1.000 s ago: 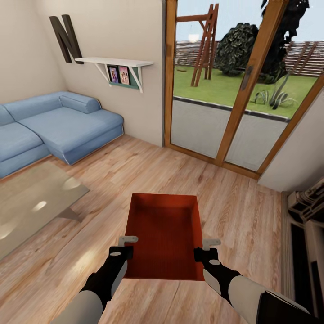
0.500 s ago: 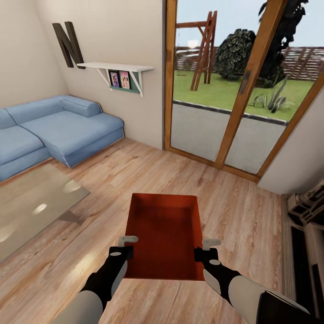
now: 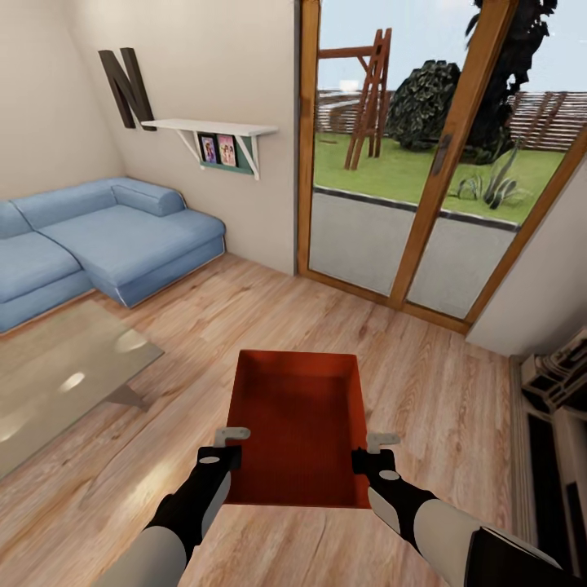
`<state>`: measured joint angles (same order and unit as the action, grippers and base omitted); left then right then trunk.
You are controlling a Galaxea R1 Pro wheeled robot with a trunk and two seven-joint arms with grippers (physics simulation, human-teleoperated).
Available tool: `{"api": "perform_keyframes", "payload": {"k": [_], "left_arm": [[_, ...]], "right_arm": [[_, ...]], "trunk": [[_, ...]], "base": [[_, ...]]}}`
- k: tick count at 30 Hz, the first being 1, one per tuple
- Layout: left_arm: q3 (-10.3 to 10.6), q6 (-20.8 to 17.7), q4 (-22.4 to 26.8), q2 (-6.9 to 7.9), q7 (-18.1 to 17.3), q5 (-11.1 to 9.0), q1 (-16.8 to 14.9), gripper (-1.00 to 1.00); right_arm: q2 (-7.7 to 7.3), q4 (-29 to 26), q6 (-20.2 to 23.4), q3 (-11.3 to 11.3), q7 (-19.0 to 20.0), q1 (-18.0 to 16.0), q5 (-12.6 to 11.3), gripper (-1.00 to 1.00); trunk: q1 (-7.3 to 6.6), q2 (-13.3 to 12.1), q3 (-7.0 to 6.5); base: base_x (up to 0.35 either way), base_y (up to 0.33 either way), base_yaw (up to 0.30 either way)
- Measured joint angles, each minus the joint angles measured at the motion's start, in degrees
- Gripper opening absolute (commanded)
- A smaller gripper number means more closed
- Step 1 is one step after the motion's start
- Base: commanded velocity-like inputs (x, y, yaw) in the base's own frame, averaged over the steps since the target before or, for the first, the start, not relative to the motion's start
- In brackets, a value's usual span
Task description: Move the two storage containers from the living room to the garage. In the garage, place one container on the floor and stack the other container on top of it (either order is fine).
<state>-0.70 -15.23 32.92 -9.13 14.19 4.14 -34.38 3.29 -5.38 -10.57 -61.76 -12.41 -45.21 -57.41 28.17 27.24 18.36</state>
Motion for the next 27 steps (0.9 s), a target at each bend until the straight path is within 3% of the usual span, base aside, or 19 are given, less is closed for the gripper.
{"api": "perform_keyframes", "payload": {"k": [27], "left_arm": [[0.11, 0.01, 0.02, 0.02, 0.11, -0.21, 0.01, -1.0]], "right_arm": [[0.0, 0.0, -0.02, 0.06, 0.04, 0.0, 0.07, -1.0]], "trunk": [[0.0, 0.0, -2.4]], "base": [[0.0, 0.0, 0.0]]}}
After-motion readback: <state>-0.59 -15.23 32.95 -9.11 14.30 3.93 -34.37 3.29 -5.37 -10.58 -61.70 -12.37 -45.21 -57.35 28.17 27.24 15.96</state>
